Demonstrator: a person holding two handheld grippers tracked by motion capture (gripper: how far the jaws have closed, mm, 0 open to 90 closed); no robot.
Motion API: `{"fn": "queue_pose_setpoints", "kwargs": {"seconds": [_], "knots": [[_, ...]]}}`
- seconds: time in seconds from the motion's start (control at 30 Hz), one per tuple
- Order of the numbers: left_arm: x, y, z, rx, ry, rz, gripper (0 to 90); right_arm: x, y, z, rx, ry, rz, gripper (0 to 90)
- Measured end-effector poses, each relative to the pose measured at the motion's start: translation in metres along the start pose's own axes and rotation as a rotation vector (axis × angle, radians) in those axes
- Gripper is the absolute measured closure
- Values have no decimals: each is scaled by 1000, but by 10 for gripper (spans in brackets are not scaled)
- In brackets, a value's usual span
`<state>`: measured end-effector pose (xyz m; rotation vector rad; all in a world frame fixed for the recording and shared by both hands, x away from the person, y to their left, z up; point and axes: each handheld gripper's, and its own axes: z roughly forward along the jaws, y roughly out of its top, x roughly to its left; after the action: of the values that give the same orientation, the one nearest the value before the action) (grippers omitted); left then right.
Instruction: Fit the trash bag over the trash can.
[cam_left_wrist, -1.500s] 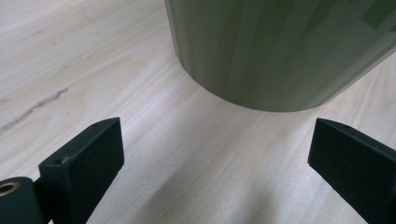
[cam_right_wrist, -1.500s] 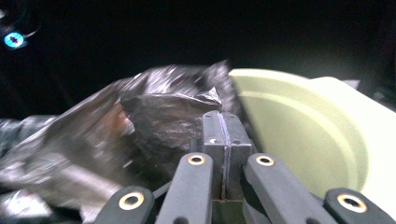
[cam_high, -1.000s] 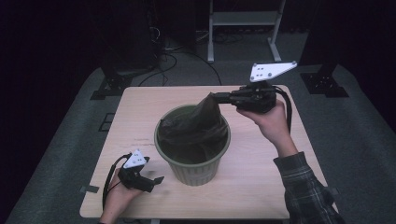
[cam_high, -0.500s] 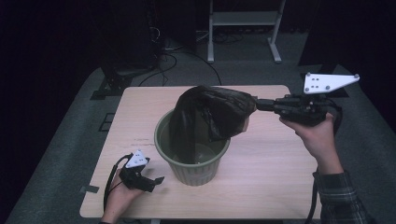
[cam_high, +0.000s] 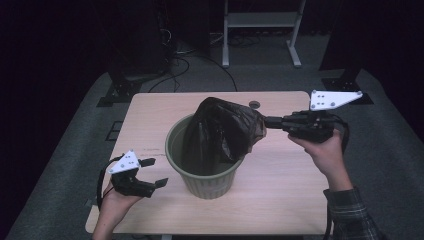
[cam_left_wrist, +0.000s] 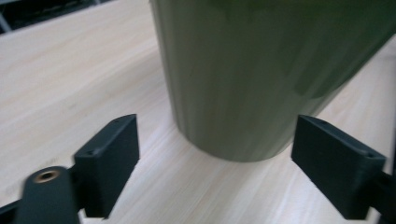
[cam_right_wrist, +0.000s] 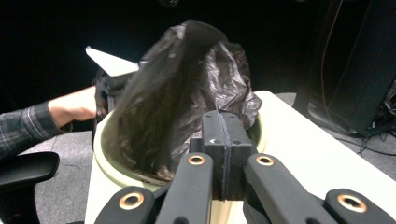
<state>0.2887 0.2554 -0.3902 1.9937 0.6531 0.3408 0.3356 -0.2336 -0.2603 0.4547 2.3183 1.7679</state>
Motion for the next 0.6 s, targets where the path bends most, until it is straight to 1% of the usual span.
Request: {"fn": "queue_pose_setpoints", "kwargs": {"seconds": [0.07,0.13,0.2,0.23,0.3,0.37,0.4,0.43,0.5,0.57,0.6], "knots": [[-2,7,-5,-8,-9,7,165,0,-2,6,5,6,2,900],[-4,13,-9,-19,-26,12,218,-1,-3,12,6,16,7,900],[-7,21,-14,-24,-41,18,226,-2,-4,17,7,22,13,900],[-8,25,-16,-28,-49,22,247,-2,-5,19,8,25,11,900],[-10,33,-21,-48,-77,24,315,-3,-5,23,14,31,14,900],[-12,42,-26,-67,-93,27,348,-4,-6,27,19,34,18,900],[-13,47,-28,-69,-107,37,392,-4,-7,28,21,36,20,900],[-14,52,-29,-75,-111,40,408,-4,-7,29,20,37,20,900],[-17,63,-32,-89,-120,54,412,-5,-8,32,26,40,24,900],[-20,74,-32,-107,-132,76,412,-5,-9,34,29,41,25,900],[-21,80,-31,-107,-135,89,412,-6,-9,35,31,42,28,900]]}}
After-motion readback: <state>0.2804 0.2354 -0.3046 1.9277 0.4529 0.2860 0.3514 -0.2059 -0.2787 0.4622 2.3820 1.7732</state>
